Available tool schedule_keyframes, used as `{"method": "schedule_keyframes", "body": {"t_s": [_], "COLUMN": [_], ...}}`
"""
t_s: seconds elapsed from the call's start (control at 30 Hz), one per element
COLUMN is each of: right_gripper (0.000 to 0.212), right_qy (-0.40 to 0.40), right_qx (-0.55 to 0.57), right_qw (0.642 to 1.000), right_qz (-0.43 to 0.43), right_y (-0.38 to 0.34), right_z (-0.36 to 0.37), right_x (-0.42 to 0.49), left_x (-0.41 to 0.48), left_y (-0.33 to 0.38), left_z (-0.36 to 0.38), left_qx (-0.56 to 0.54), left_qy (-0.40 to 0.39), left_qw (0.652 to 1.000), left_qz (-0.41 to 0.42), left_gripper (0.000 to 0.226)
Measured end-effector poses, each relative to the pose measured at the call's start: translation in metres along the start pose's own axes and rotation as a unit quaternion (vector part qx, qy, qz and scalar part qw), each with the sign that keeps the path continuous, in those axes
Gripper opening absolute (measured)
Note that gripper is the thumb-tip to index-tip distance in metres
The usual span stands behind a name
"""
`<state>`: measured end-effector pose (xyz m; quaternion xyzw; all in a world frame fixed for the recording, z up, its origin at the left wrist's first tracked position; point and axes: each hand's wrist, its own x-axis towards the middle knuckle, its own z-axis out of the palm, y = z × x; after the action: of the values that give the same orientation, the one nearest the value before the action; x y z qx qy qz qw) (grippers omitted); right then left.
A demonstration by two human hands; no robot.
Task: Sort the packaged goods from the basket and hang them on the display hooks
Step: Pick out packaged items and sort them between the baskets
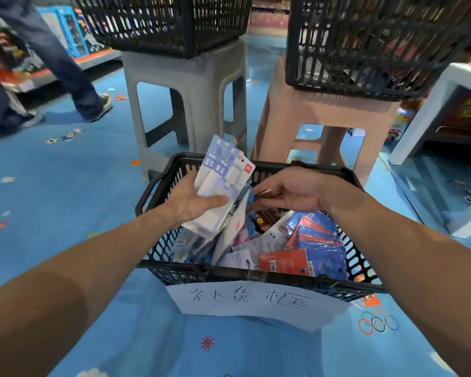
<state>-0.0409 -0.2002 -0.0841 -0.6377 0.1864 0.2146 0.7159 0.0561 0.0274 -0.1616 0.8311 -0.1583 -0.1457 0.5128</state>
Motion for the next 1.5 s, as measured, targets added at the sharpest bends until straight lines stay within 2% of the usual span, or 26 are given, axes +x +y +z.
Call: {"method": "schedule_keyframes", "body": {"t_s": [0.03,0.1,0.17,0.23,0.3,0.37,0.4,0.47,0.53,0.57,0.63,0.73,0.77,0.83,0.9,0.97,1.07,1.17,1.3,1.37,1.4,1.47,1.5], "right_gripper": [0.037,0.037,0.020,0.014,0.028,0.049,0.051,0.035,0.018,0.013,0.009,0.015,0.019,0.017,0.010,0.010,0.022,0.034,0.031,0.036,0.037,0.038,0.038], "right_qy": [-0.011,0.019,0.078,0.137,0.158,0.139,0.127,0.135,0.184,0.216,0.251,0.205,0.171,0.124,0.118,0.144,0.191,0.237,0.265,0.293,0.331,0.421,0.431], "right_qx": [-0.038,-0.131,-0.242,-0.383,-0.487,-0.535,-0.548,-0.580,-0.590,-0.575,-0.522,-0.473,-0.444,-0.347,-0.300,-0.311,-0.309,-0.285,-0.266,-0.318,-0.373,-0.488,-0.520], "right_qw": [0.999,0.990,0.963,0.902,0.845,0.822,0.817,0.785,0.749,0.742,0.756,0.787,0.810,0.879,0.907,0.898,0.893,0.888,0.886,0.861,0.827,0.723,0.693], "right_qz": [-0.009,-0.044,-0.093,-0.141,-0.156,-0.136,-0.131,-0.172,-0.240,-0.269,-0.303,-0.338,-0.343,-0.302,-0.271,-0.275,-0.267,-0.274,-0.270,-0.268,-0.260,-0.248,-0.252], "right_y": [0.002,0.006,0.010,0.011,0.013,0.014,0.015,0.016,0.015,0.013,0.004,-0.009,-0.012,-0.011,-0.004,0.001,0.005,0.004,0.007,0.013,0.018,0.028,0.032], "right_z": [0.002,0.006,0.008,0.007,0.004,0.000,-0.003,-0.009,-0.013,-0.013,-0.011,-0.004,0.000,0.012,0.020,0.023,0.024,0.024,0.024,0.026,0.025,0.023,0.020], "right_x": [0.002,0.007,0.011,0.014,0.016,0.016,0.017,0.020,0.024,0.025,0.024,0.020,0.018,0.014,0.020,0.032,0.043,0.047,0.052,0.057,0.058,0.055,0.053], "left_x": [0.000,0.000,0.000,0.000,0.000,0.000,0.000,0.001,0.001,0.002,0.002,0.002,0.002,0.001,-0.001,-0.005,-0.009,-0.012,-0.012,-0.007,-0.005,0.001,0.004], "left_y": [-0.002,-0.005,-0.007,-0.009,-0.012,-0.014,-0.015,-0.016,-0.016,-0.015,-0.014,-0.012,-0.012,-0.009,-0.006,-0.001,0.005,0.014,0.019,0.015,0.013,0.009,0.006], "left_z": [0.000,0.001,0.002,0.001,0.000,-0.001,-0.002,-0.003,-0.004,-0.004,-0.003,-0.001,-0.002,-0.004,-0.007,-0.006,-0.001,0.001,0.000,0.005,0.007,0.009,0.008], "left_qx": [-0.002,-0.003,-0.004,-0.005,-0.002,0.002,0.003,0.002,0.000,-0.003,-0.007,-0.010,-0.012,-0.028,-0.055,-0.068,-0.092,-0.116,-0.102,-0.091,-0.086,-0.082,-0.083], "left_qy": [-0.001,-0.003,-0.004,-0.001,-0.005,-0.009,-0.010,-0.009,-0.009,-0.009,-0.005,-0.002,-0.003,-0.017,-0.049,-0.081,-0.113,-0.123,-0.177,-0.154,-0.131,-0.089,-0.078], "left_qw": [1.000,1.000,1.000,1.000,1.000,1.000,1.000,1.000,1.000,1.000,1.000,1.000,1.000,0.999,0.997,0.994,0.989,0.984,0.977,0.982,0.986,0.991,0.992], "left_qz": [0.001,0.002,-0.004,-0.018,-0.019,-0.019,-0.020,-0.020,-0.016,-0.013,-0.010,-0.009,-0.010,-0.016,-0.024,-0.027,-0.037,-0.054,-0.056,-0.057,-0.055,-0.053,-0.057], "left_gripper": [0.075,0.064,0.063,0.066,0.065,0.065,0.065,0.066,0.068,0.068,0.065,0.054,0.056,0.067,0.082,0.080,0.068,0.067,0.061,0.053,0.051,0.055,0.060]}}
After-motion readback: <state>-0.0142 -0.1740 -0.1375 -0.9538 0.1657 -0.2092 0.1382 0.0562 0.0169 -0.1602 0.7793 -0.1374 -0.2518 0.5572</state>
